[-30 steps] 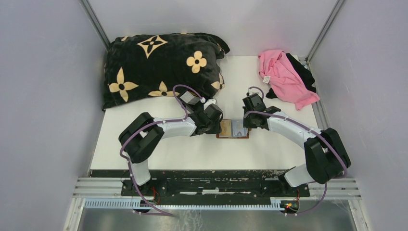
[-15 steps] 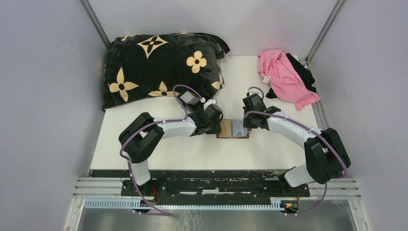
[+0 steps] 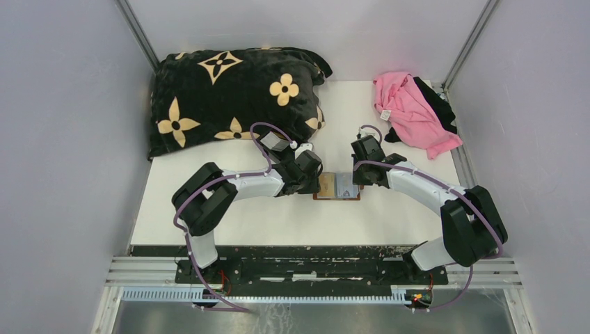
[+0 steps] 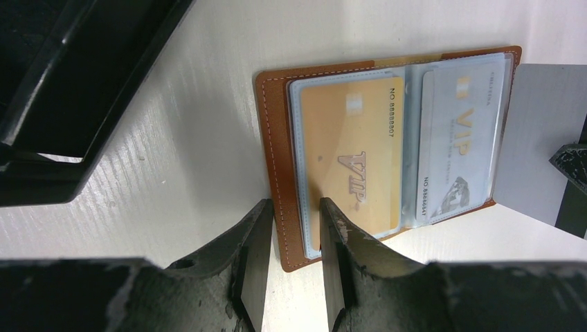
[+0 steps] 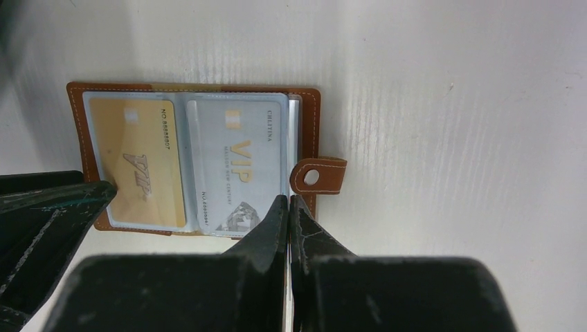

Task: Put the credit cards into the card holder
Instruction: Turn over the card slot in the card holder.

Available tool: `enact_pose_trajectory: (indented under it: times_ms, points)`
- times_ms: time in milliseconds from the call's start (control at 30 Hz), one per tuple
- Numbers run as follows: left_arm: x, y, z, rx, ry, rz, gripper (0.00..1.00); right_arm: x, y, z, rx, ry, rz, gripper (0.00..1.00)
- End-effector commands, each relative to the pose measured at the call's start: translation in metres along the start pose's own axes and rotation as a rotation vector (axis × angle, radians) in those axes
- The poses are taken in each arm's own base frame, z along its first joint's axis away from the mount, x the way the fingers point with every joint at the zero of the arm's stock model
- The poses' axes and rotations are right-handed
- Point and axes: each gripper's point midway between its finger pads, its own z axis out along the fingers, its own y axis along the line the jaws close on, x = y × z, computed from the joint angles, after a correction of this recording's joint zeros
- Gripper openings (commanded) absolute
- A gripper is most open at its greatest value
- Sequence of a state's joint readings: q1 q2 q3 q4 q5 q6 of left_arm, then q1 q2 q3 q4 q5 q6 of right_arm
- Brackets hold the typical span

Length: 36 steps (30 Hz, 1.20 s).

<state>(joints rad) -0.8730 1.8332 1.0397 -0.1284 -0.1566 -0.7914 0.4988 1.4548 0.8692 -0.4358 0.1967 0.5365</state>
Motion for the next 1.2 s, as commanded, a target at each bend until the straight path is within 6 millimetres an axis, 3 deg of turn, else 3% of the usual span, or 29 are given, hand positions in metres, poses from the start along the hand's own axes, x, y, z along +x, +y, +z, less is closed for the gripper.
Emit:
enact_pose_trajectory:
  times_ms: [0,333,1167]
  points:
    - [0.07,0.063,0.009,-0.208,0.211,0.07,0.4,-0.026,0.002,-0.013,-0.003,-0.079,0.006,0.01]
    - [0.071,0.063,0.01,-0.208,0.215,0.067,0.4,-0.021,0.007,-0.007,-0.026,-0.062,0.009,0.01]
    - [0.071,0.063,0.014,-0.221,0.223,0.072,0.4,-0.014,-0.006,0.002,0.013,-0.039,0.006,0.01]
